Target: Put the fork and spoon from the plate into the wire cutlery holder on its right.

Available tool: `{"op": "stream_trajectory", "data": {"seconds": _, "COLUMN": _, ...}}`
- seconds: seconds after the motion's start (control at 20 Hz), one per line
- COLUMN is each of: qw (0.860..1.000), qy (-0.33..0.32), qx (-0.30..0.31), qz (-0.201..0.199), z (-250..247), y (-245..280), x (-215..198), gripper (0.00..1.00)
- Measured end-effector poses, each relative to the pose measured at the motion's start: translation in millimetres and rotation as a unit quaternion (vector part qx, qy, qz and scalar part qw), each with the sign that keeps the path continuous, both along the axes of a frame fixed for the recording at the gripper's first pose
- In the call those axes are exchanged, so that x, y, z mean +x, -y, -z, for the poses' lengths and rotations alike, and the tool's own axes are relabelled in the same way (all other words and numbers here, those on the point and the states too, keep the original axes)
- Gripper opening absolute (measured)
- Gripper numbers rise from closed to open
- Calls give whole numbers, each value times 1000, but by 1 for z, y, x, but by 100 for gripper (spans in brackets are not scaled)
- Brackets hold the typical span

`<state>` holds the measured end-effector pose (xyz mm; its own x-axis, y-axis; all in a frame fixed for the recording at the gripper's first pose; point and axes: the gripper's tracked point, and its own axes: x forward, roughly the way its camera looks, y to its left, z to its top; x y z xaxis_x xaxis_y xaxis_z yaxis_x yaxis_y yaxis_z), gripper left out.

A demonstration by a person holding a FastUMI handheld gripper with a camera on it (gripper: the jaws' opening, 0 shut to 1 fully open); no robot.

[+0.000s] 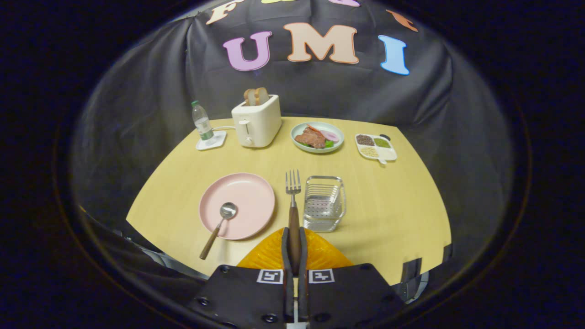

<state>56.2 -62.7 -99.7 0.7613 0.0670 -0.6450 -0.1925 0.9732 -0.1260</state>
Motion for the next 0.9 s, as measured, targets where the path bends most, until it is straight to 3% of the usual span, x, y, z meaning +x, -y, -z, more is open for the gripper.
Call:
{"op": "stream_trajectory", "data": {"seconds": 0.2, "qw": 999, "qy": -32, "qx": -21, "qz": 21, "z": -4, "y": 32, "x": 2, "gripper": 6}}
{"op": "stream_trajectory", "data": {"seconds": 0.6, "qw": 989, "qy": -143, "qx": -35, "qz": 11, "z": 17, "y": 46, "x": 14, "gripper": 6}}
{"op": "stream_trajectory", "data": {"seconds": 0.9, "qw": 983, "qy": -180, "qx": -39, "qz": 1, "z": 33, "y": 42, "x": 25, "gripper": 8}}
